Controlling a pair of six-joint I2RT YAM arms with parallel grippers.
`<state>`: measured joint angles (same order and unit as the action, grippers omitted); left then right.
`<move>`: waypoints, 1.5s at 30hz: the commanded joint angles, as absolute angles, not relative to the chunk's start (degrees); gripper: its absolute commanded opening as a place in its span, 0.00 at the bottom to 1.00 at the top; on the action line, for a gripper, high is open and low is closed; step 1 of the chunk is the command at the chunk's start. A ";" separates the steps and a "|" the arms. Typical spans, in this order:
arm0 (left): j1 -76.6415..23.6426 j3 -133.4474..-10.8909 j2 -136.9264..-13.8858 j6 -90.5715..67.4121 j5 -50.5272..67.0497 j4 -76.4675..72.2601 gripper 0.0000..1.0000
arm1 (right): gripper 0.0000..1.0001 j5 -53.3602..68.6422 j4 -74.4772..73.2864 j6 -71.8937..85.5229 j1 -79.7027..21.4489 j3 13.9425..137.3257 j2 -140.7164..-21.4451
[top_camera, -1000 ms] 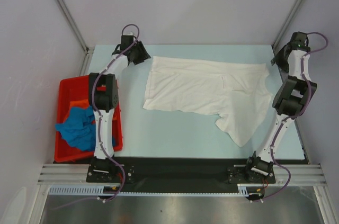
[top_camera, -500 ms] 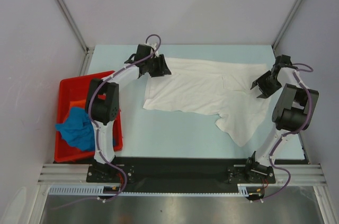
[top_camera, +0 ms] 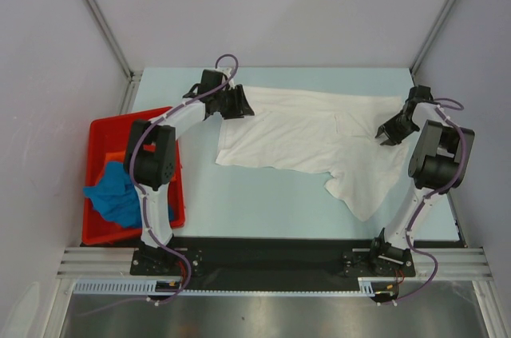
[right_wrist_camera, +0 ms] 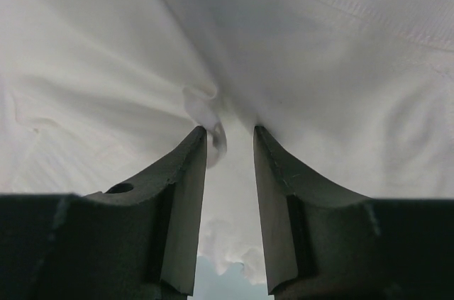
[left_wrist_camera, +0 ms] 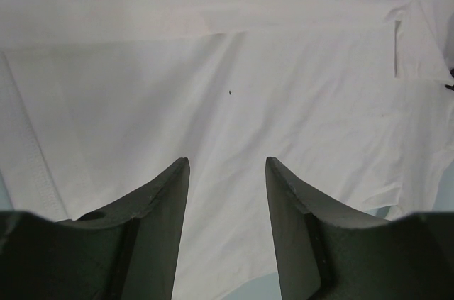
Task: Fold and stack the t-shirts
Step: Fold the tshirt
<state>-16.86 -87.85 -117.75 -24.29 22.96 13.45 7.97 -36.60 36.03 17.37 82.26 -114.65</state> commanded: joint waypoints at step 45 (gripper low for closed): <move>-15.47 -87.89 -116.63 -22.94 27.42 12.48 0.53 | 0.54 -3.60 -35.77 41.85 19.07 74.07 -99.83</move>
<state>-16.10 -87.85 -117.75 -23.90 25.82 14.04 0.60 -36.77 51.42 19.25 65.39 -97.62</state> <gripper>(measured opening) 0.527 0.550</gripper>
